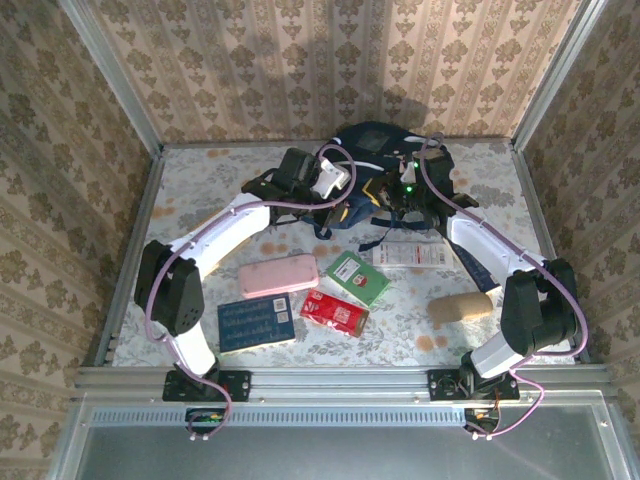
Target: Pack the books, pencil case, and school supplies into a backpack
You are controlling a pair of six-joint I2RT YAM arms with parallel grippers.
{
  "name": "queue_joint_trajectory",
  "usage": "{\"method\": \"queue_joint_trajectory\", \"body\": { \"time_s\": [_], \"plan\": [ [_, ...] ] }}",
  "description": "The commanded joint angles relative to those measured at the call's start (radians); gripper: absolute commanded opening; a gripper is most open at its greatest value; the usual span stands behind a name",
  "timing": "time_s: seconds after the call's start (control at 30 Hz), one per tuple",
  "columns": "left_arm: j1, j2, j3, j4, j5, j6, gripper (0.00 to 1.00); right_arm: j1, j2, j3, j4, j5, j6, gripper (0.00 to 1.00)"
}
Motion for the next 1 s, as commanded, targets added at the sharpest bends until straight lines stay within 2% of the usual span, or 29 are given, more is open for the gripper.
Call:
{"method": "queue_joint_trajectory", "body": {
  "time_s": [0.0, 0.53, 0.77, 0.97],
  "plan": [
    [0.009, -0.05, -0.01, 0.002, -0.075, 0.004, 0.0, 0.028, -0.048, 0.058, 0.084, -0.107, -0.061, 0.0],
    [0.09, -0.115, -0.113, -0.019, -0.132, -0.031, 0.0, 0.01, -0.079, 0.096, -0.066, -0.031, -0.21, 0.0],
    [0.123, -0.118, -0.112, -0.036, -0.143, -0.044, 0.02, 0.025, -0.081, 0.148, -0.163, -0.006, -0.337, 0.0],
    [0.116, -0.105, -0.073, -0.076, -0.151, -0.007, 0.04, 0.069, -0.052, 0.242, -0.316, 0.022, -0.531, 0.0]
  ]
}}
